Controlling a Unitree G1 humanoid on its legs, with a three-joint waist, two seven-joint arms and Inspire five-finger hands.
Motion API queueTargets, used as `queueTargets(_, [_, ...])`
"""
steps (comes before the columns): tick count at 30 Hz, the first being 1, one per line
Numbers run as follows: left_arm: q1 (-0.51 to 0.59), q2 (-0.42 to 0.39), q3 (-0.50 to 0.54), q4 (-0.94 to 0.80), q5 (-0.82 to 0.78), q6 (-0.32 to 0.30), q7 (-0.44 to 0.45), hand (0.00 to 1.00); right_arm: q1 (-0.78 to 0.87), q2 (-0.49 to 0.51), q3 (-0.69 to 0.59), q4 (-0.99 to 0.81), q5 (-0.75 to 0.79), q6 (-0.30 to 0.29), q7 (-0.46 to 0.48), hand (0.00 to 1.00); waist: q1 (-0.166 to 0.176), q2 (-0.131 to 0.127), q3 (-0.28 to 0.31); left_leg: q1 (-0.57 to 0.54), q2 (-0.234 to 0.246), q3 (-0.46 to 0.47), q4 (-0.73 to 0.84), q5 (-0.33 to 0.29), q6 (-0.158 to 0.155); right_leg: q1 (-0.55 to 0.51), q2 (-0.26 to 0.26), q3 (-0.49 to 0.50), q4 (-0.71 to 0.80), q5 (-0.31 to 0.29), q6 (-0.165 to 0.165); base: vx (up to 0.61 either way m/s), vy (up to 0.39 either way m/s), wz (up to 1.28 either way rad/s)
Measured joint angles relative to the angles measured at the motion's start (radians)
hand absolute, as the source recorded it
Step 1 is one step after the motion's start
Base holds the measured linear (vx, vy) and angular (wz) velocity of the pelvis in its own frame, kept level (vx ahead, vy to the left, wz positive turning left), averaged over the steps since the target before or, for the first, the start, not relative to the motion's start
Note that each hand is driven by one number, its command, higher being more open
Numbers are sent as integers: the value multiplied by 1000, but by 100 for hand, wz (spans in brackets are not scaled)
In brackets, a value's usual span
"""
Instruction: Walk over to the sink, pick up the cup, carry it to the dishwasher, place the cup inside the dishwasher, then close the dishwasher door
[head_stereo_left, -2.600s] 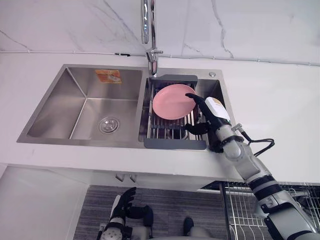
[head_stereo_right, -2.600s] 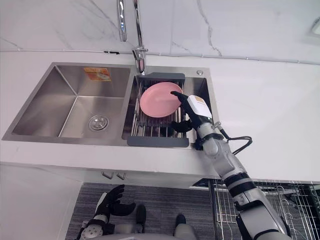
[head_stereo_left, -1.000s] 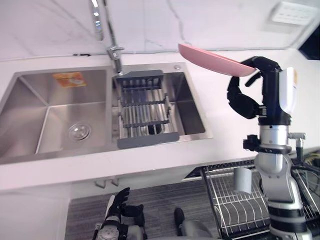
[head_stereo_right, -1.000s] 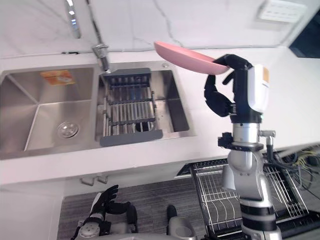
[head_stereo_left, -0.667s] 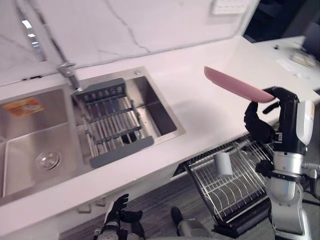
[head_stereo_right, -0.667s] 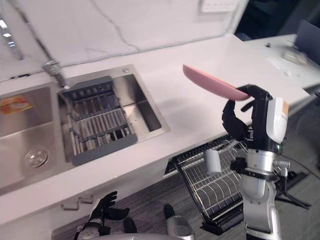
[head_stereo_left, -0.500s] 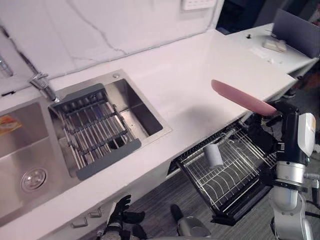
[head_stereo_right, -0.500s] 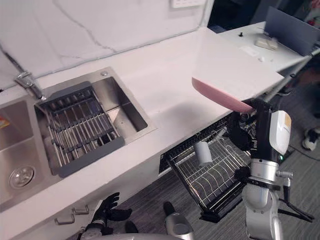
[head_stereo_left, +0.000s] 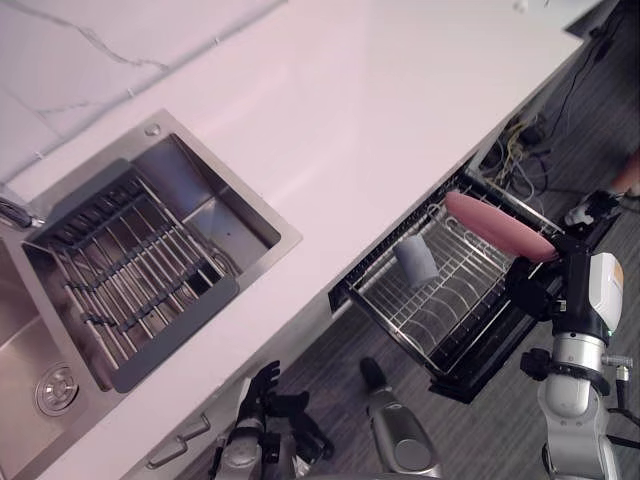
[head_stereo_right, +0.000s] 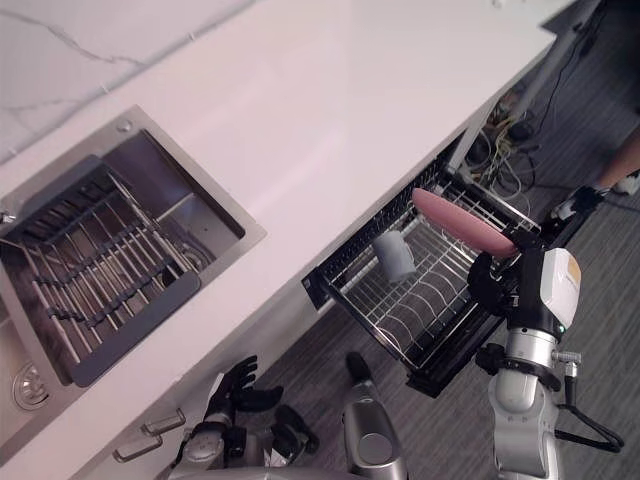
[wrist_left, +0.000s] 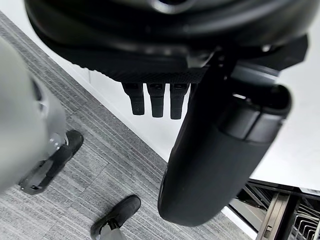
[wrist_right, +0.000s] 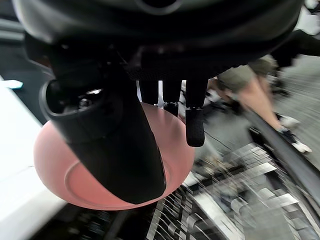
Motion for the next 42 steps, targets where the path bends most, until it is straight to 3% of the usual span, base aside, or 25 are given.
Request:
queueTargets(9, [-80,18,-17,-32,-21,-7,4,90,-162,-35,70,206,67,27,11,30,51,12,92,-50,9,10,29,-5,4,-52,-7,-22,31,2,3,3,6,3])
queueTargets(12, [-80,18,-21,-33,-21,-7,3,90,-207,-36,69,249,75,31,15,30,54,13,101,-59,7,9,30,-5,6,-62,-10,-25,36,2,3,-14,-2,5])
queueTargets(13, [-83,18,-21,-34,-21,-7,3,90,-224,-39,69,264,75,34,16,90,55,13,108,-61,6,9,31,-5,7,-66,-12,-27,40,2,3,0,0,0])
queueTargets(24, [-112,8,-23,-33,-21,-8,4,90,-283,-39,64,341,113,72,15,90,77,23,121,-65,-2,1,26,-1,13,-68,-20,-39,42,2,4,7,-3,2])
queueTargets(27, [-113,8,-22,-33,-21,-8,4,90,-257,-29,58,258,113,77,13,90,78,23,121,-67,-4,-4,25,0,14,-68,-23,-48,42,2,4,20,-11,4])
queueTargets(32, [-114,6,-18,-33,-21,-4,5,90,-123,22,-4,-33,113,75,-17,90,78,19,124,-67,-3,-16,28,0,15,-62,-26,-63,46,2,4,30,-14,7])
queueTargets(35, [-114,7,-14,-33,-20,3,5,90,-53,45,-47,-137,116,61,-27,90,78,6,130,-47,0,-16,29,-1,14,-42,-24,-68,51,1,5,0,0,0])
queueTargets(37, [-112,4,5,-33,-19,5,4,90,37,102,-84,-222,138,39,-28,90,76,-17,125,-33,6,-15,36,-6,11,-26,-22,-73,53,-12,5,0,0,0])
queueTargets(42, [-89,1,40,-31,-19,17,2,90,210,226,-157,-234,243,-13,-22,90,52,-57,97,-11,29,-13,70,-31,5,0,-10,-77,65,-31,1,16,-18,-3])
